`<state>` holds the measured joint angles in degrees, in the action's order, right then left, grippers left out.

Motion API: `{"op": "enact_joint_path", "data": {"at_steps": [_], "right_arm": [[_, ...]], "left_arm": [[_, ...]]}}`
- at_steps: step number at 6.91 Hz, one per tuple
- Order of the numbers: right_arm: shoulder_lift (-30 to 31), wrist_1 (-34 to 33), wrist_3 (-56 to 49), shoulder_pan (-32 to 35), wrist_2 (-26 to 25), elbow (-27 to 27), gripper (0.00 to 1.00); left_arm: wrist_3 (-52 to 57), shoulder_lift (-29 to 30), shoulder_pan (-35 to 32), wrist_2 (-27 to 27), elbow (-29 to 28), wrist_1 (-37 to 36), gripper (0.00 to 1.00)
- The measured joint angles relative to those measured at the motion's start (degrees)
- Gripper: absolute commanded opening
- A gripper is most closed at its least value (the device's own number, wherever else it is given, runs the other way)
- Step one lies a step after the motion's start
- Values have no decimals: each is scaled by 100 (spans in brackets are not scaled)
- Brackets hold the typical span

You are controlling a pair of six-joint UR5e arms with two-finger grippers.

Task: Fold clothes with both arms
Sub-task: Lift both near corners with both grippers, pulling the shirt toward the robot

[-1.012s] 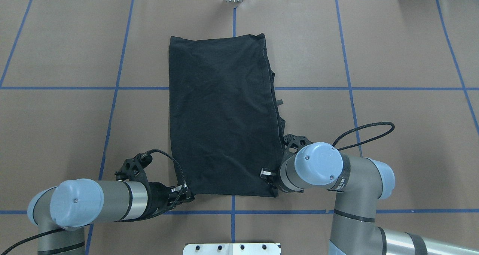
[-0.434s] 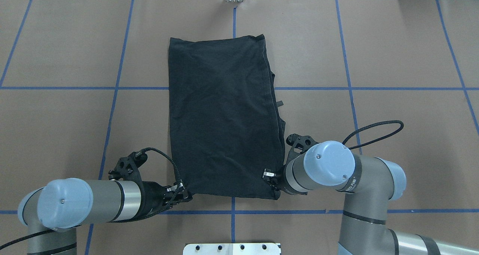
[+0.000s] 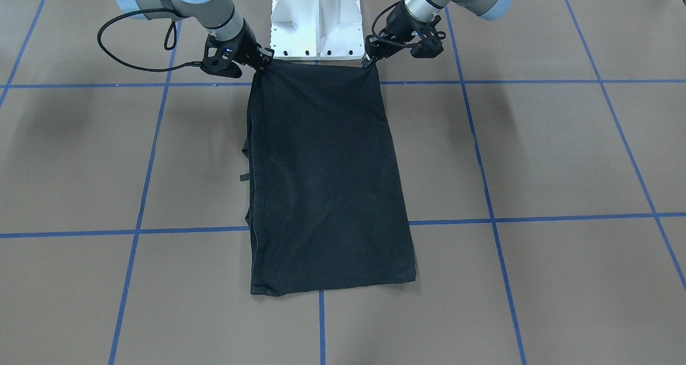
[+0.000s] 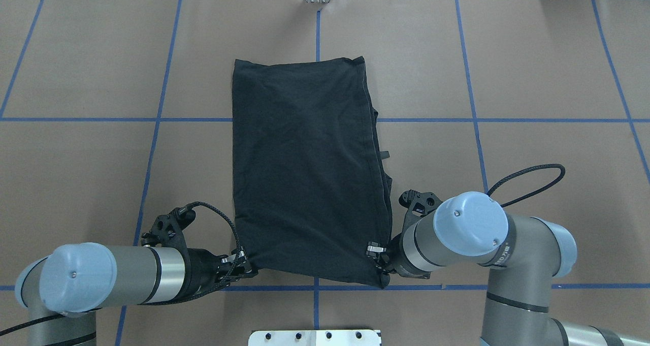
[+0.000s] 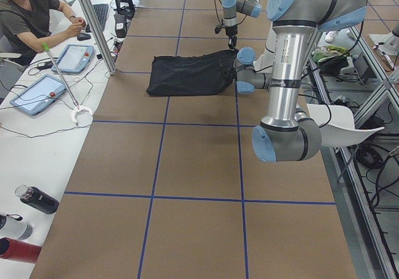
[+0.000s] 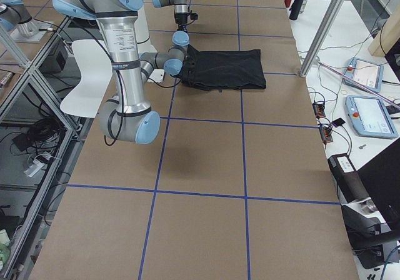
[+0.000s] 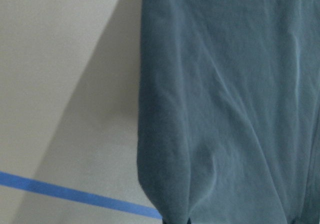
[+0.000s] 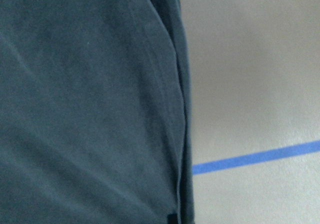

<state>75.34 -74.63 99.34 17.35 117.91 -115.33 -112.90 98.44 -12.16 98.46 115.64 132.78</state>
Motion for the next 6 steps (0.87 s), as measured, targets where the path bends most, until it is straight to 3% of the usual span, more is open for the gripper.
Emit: {"op": "enact_joint_path", "data": {"at_steps": [3,6], "right_arm": [[50,6,270,-85,1149,-200,0],[59,9,296,-292,1381,-460,0]], "left_arm": [[56,-41,196,933,234,-129,0],[51,-34,734,1165,1211,-1272,0]]}}
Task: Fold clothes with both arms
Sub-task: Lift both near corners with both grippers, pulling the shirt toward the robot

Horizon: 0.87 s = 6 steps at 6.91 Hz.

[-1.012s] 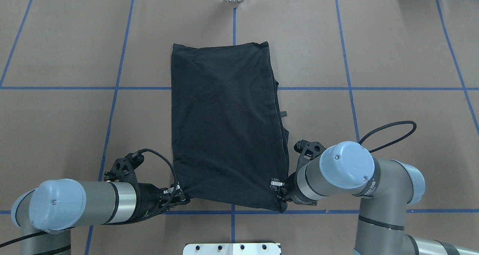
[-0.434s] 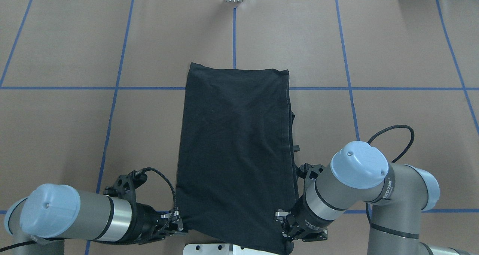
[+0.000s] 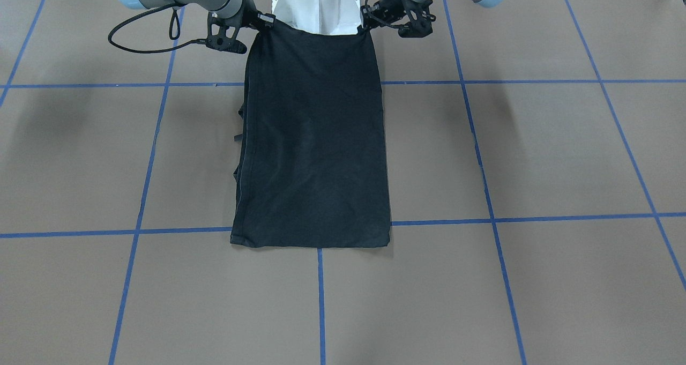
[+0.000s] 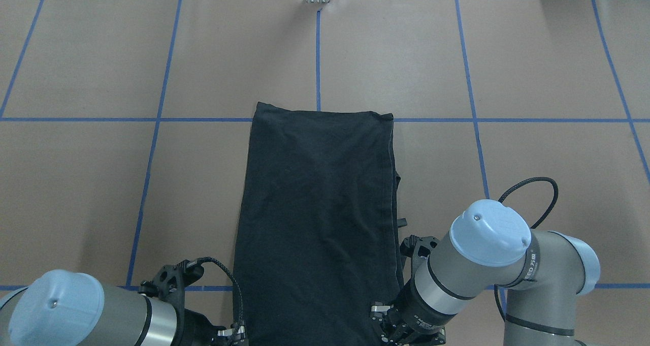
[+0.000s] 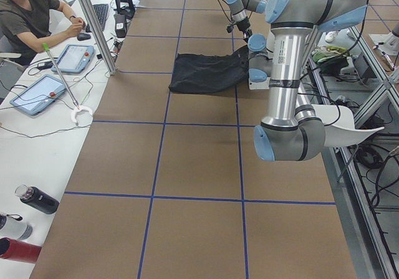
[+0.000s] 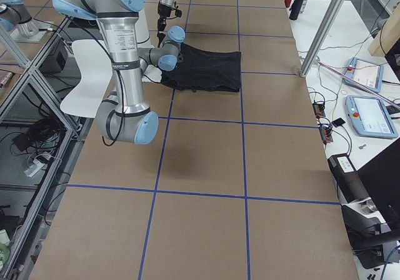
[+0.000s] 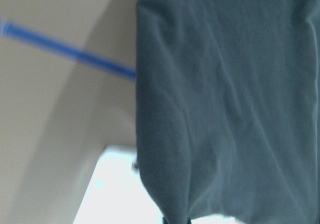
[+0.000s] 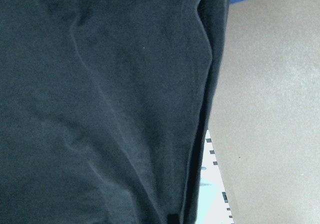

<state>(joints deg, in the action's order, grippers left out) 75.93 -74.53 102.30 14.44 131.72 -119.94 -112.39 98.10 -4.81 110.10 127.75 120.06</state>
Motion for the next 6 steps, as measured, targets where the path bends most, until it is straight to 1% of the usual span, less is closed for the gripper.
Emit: {"op": "enact_joint_path", "data": {"at_steps": [1,2,3,5,6], "right_arm": [[3,-2,1,-7,25,-30,0],[5,-10,1,63,34,-8,0],[-4,-18,-5,253,37,73,0],[-45,-10,-43,830,60,209,0],[-81,-2,-56,1148,147,220,0]], "left_arm": [[-7,12,49,10,132,-149,0],[-5,30,41,16,144,-204,0],[8,48,-58,19,122,-219,0],[76,132,-565,37,90,-218,0],[226,307,-912,137,58,-224,0]]}}
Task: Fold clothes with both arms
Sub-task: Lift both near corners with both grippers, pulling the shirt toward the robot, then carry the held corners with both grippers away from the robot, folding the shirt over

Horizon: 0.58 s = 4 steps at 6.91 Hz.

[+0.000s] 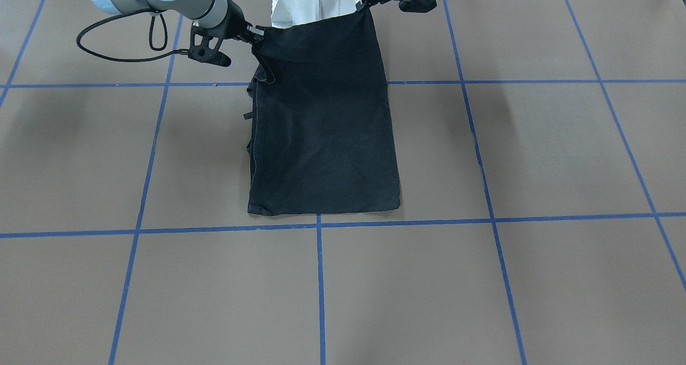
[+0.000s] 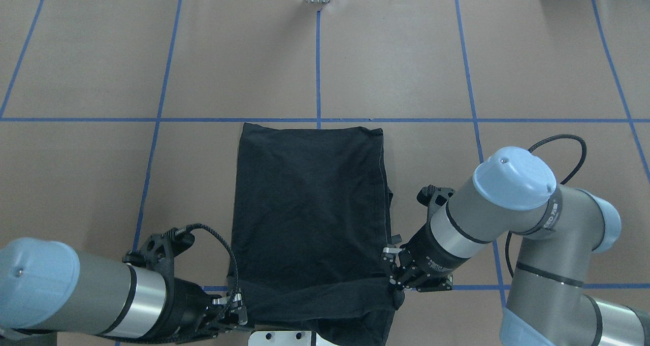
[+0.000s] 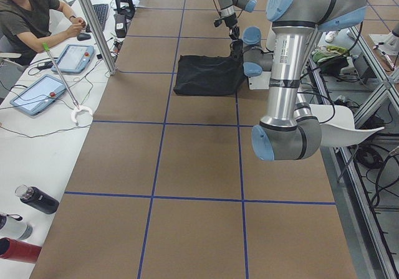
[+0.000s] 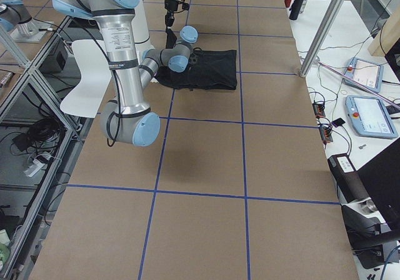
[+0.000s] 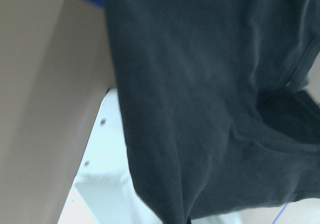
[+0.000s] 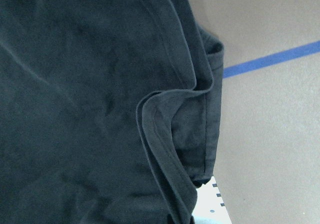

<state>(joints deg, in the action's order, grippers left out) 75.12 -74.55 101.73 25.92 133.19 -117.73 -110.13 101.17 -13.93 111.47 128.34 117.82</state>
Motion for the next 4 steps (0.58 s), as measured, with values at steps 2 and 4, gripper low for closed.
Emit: {"op": "enact_joint_path", "data": {"at_steps": [2,4], "right_arm": [[-177,-14,-23,591,216,58,0],[-562,-23,-30,982,230,444,0]], "left_arm": [[411,423,-964,571,-314,-4,0],[874,729,-1810,943,-883,4,0]]}}
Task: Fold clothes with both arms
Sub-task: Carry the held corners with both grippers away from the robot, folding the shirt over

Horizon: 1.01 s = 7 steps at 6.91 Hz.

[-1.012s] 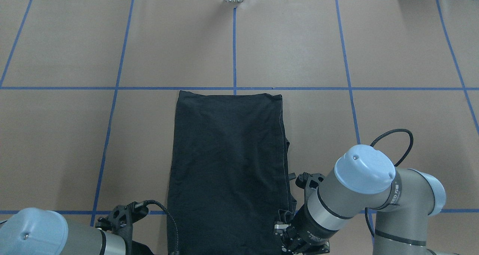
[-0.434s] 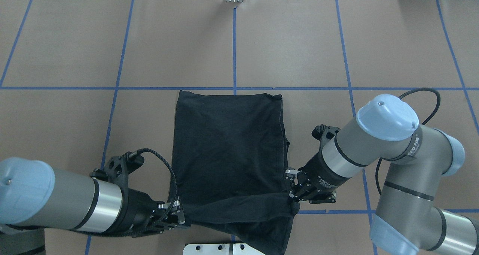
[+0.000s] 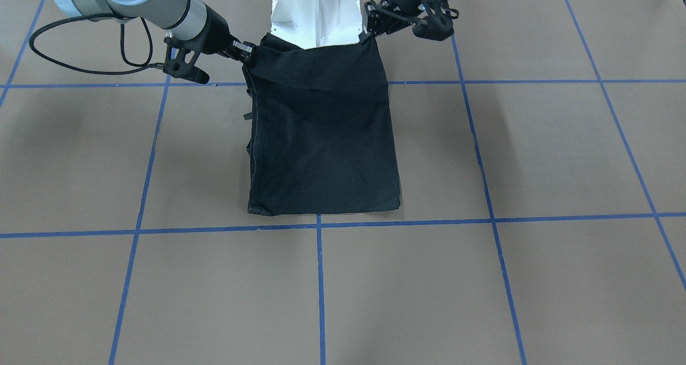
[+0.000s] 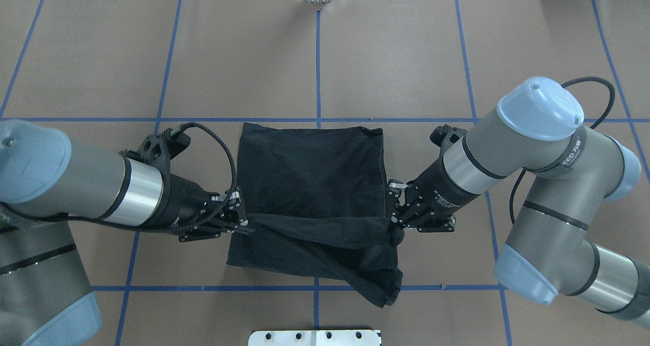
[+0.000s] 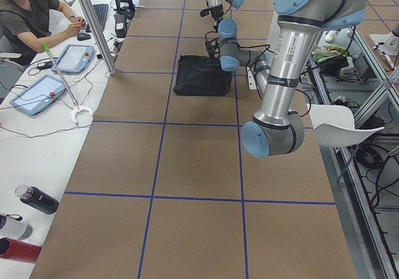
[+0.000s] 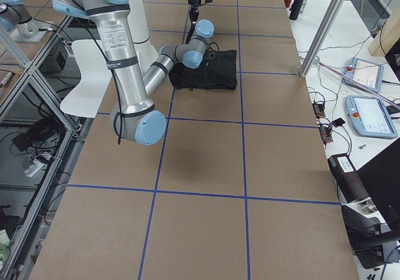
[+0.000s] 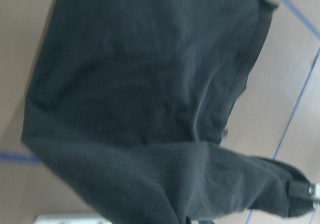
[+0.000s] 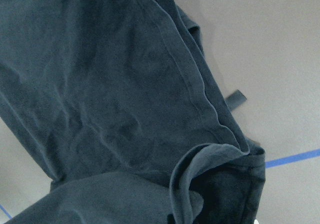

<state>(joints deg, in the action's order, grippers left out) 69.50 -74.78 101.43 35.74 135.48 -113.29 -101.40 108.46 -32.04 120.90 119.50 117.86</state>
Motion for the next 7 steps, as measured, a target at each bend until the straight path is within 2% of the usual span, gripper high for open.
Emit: {"op": "enact_joint_path", "data": {"at_steps": [4,7], "right_arm": [[-698,55,-9,517,-58,1134,0],[-1157,69,-31,704,-271,1889,0]], "left_arm": [[625,598,-658,53,-1248,87,0],[732,792,-880,34,-1963,564,0]]}}
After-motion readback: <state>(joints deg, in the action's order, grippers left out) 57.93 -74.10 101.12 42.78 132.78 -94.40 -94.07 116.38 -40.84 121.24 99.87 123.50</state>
